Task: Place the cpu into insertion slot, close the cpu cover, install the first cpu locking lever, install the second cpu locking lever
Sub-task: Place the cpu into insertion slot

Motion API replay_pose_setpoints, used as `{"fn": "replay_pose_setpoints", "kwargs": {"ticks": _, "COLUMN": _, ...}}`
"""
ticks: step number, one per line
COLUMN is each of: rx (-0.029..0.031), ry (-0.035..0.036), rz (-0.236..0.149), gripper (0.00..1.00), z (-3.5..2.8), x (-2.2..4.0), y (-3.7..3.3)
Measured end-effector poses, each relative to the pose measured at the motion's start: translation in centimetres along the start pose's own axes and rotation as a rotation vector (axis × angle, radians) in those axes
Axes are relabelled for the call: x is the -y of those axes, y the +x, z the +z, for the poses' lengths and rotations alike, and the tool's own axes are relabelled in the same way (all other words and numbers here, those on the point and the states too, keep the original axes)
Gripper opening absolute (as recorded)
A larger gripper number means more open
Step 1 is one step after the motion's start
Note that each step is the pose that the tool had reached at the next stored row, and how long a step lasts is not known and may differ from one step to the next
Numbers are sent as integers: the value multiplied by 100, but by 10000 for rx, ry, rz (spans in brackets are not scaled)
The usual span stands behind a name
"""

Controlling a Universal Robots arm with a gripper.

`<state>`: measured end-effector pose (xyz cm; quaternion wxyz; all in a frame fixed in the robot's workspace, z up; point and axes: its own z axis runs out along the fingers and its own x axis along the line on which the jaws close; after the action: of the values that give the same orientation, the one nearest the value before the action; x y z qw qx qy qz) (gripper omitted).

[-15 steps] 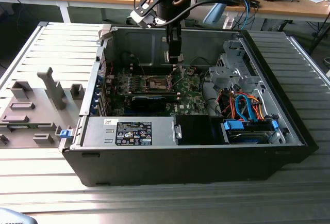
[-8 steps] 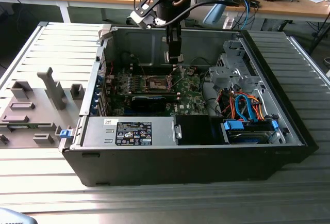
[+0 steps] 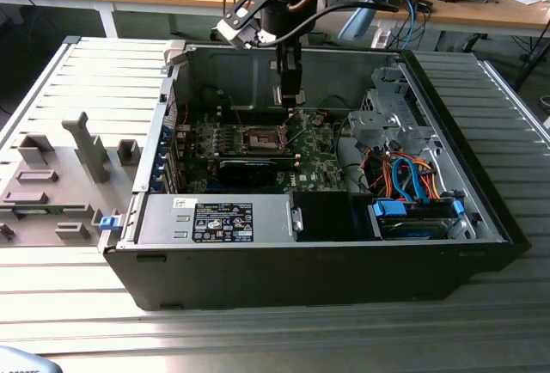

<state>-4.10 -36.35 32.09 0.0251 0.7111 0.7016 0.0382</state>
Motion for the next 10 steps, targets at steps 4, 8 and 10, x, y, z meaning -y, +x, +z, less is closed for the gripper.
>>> {"fn": "replay_pose_setpoints", "kwargs": {"ticks": 4, "rx": 0, "ry": 0, "rz": 0, "gripper": 55, "z": 9, "x": 5, "y": 0}}
{"fn": "replay_pose_setpoints", "kwargs": {"ticks": 8, "rx": -1, "ry": 0, "rz": 0, "gripper": 55, "z": 22, "x": 7, "y": 0}}
{"fn": "replay_pose_setpoints", "kwargs": {"ticks": 10, "rx": 0, "ry": 0, "rz": -1, "gripper": 55, "z": 35, "x": 8, "y": -1}}
